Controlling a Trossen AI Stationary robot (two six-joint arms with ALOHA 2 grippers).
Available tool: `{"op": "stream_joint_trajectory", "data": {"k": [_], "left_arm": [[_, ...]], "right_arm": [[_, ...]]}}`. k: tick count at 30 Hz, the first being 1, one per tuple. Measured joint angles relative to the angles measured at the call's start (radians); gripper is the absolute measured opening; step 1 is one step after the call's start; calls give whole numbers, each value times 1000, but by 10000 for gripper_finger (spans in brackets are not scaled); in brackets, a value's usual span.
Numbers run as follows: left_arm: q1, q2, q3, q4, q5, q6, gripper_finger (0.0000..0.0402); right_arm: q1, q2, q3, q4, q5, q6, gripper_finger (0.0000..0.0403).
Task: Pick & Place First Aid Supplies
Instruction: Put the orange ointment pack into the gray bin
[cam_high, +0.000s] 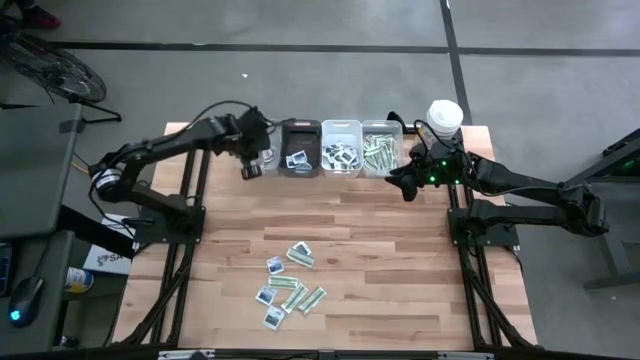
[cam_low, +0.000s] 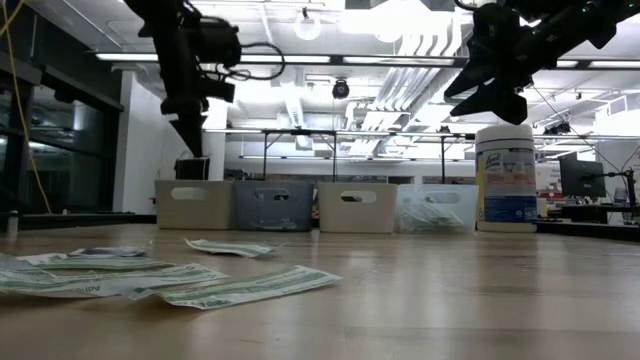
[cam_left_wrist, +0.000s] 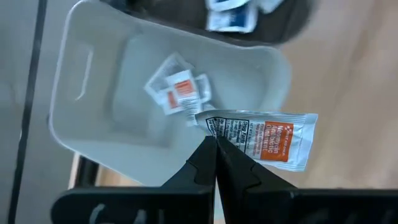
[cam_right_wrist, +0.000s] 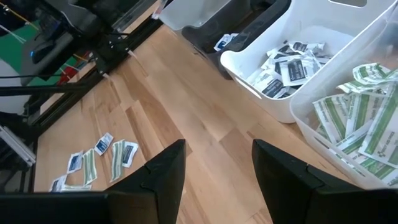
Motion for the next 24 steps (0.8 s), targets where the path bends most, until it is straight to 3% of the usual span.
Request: {"op": "stream_joint_trajectory", "data": {"k": [11,24], "left_arm": [[171,120,0,102,31,156,0],[223,227,0,195,11,278,0]], "right_arm": [[0,0,0,0,60,35,178],[0,0,0,0,58,109,178]]}}
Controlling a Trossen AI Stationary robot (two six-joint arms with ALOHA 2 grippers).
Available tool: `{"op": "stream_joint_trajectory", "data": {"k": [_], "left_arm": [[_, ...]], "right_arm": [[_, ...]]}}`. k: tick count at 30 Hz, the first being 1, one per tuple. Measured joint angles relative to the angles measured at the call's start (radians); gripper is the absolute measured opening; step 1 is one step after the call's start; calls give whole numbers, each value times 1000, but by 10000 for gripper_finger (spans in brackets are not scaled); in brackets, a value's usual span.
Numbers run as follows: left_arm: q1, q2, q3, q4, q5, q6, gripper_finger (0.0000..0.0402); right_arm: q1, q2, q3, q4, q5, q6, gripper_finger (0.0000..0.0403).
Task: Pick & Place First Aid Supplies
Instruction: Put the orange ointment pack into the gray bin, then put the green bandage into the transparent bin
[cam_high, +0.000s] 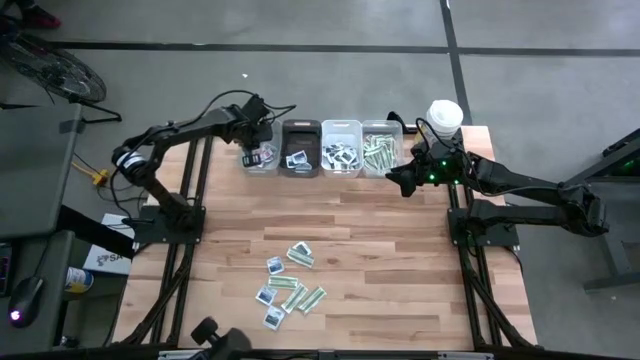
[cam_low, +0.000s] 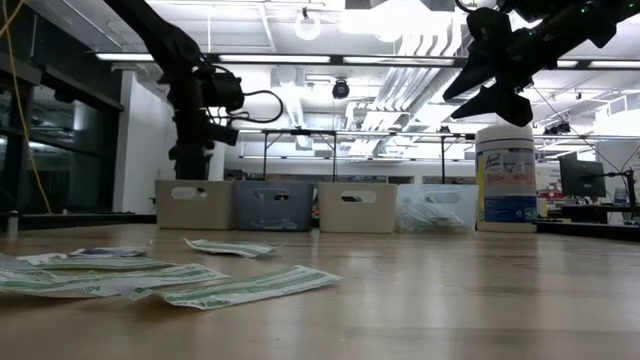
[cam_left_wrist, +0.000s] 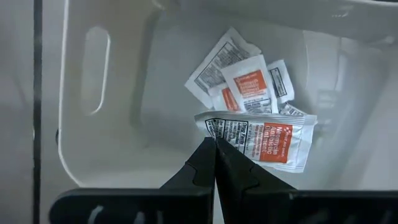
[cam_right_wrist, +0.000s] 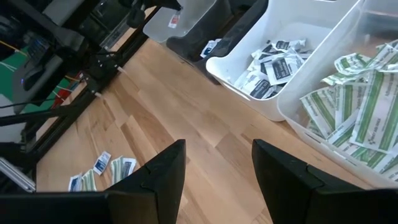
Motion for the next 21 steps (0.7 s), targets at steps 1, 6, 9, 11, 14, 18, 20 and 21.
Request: {"op": "stream_joint_trajectory", "data": {"k": [1,6,9,11,14,18,20,21], "left_arm": [[-1,4,0,6,0,11,0],[-1,18,0,45,28,50,0],[-1,20,0,40,28,73,1],[-1,20,0,38,28,91,4],[-1,20,0,28,38,108,19],[-1,20,0,27,46,108,47],[-1,20,0,24,49,108,61],[-1,20,0,22,50,106,67]], "right_arm": [[0,0,0,0,0,0,178],[0,0,0,0,2,8,178],[0,0,0,0,22,26,178],[0,0,0,0,29,26,178],[0,0,0,0,29,26,178],[0,0,0,0,29,26,178],[0,0,0,0,29,26,178],[0,0,0,0,29,26,178]]}}
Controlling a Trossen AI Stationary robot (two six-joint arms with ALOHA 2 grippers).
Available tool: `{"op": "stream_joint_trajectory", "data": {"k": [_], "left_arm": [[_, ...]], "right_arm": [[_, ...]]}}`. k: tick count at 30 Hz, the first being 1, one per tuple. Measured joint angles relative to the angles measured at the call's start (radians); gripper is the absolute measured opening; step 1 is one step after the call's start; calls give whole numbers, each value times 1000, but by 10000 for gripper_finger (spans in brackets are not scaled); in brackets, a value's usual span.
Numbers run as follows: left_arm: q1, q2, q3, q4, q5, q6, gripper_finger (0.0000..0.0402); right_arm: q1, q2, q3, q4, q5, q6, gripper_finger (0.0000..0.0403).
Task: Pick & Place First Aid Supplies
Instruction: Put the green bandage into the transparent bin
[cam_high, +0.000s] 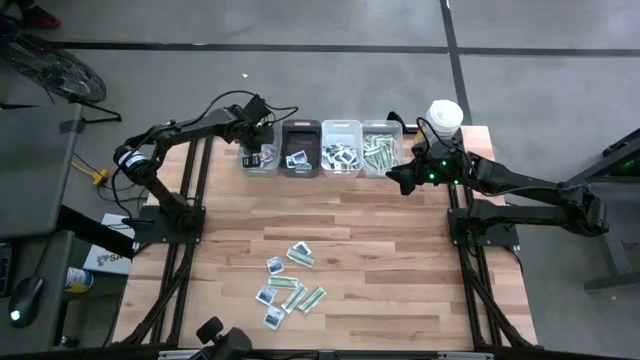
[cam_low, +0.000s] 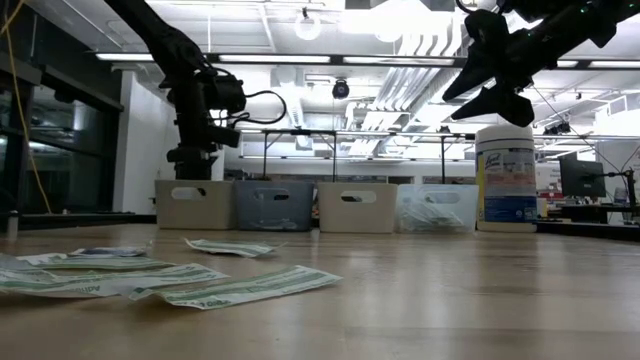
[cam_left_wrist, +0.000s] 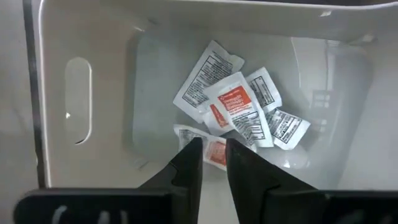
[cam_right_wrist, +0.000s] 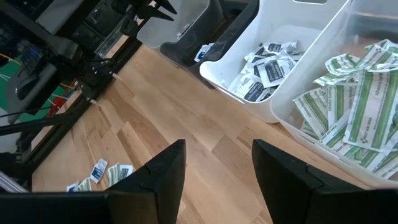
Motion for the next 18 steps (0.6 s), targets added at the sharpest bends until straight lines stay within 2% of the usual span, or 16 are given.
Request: {"op": "stream_joint_trajectory", "data": {"k": [4,10,15,18], "left_arm": [[0,0,20,-44,60,-2,81],[-20,0,120,-162,64,-10,82],[-83,-2,187,-252,71,-59,82],[-137,-9,195,-278,124,-123,82]], "right_arm": [[0,0,0,0,-1,-1,178],[0,0,0,0,-1,-5,178],[0,0,0,0,-1,-31,178],[0,0,0,0,3,-56,178]]}}
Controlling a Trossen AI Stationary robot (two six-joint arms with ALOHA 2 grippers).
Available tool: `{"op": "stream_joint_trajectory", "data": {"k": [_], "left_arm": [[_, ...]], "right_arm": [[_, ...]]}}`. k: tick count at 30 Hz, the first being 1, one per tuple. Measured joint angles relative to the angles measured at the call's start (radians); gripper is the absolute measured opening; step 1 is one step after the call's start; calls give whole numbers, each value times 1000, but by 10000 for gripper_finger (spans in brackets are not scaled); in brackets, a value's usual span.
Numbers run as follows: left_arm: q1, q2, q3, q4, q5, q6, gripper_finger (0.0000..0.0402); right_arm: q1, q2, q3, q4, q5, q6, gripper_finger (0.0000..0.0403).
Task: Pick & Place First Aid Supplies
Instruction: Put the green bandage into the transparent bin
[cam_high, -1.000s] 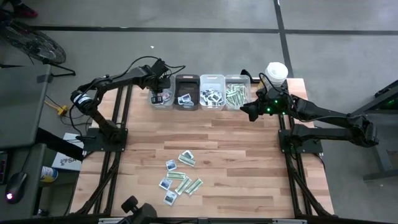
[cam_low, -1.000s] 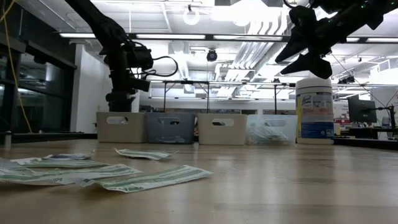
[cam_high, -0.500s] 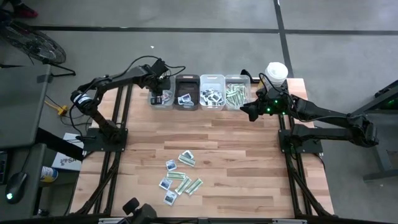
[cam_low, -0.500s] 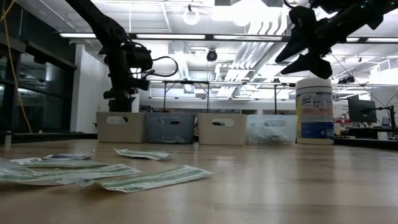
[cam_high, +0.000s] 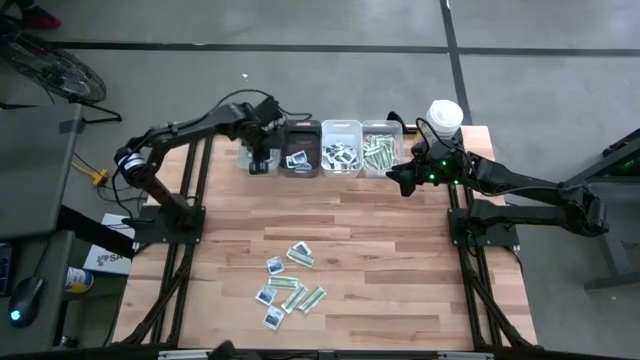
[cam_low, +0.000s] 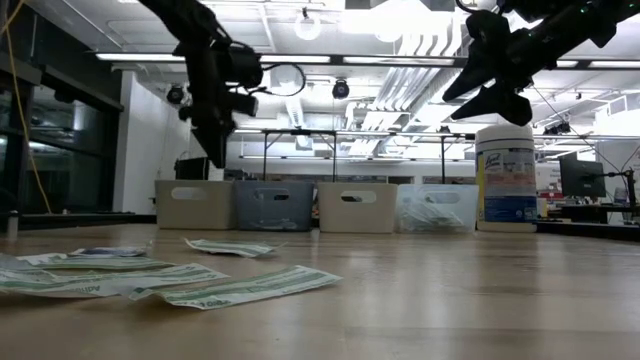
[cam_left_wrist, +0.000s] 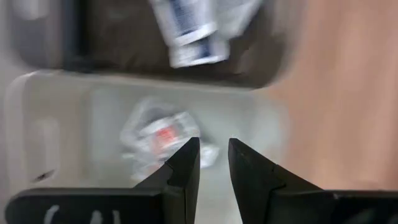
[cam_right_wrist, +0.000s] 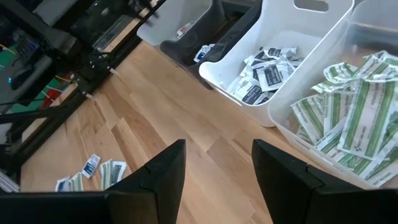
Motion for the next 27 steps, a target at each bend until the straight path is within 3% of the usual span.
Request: {"op": "stream_joint_trajectory", "data": {"k": [9,15,27], "left_arm": [[-209,-35,-7,-81,42,-242,82],[-384,-102,-94,-49,37,-510,82],[-806,-142,-326,341,-69,-1254,82]], "right_arm": [[0,0,0,0,-10,-85,178],[0,0,0,-8,-72,-146,178],[0,-2,0,-48,-181,-226,178]]}}
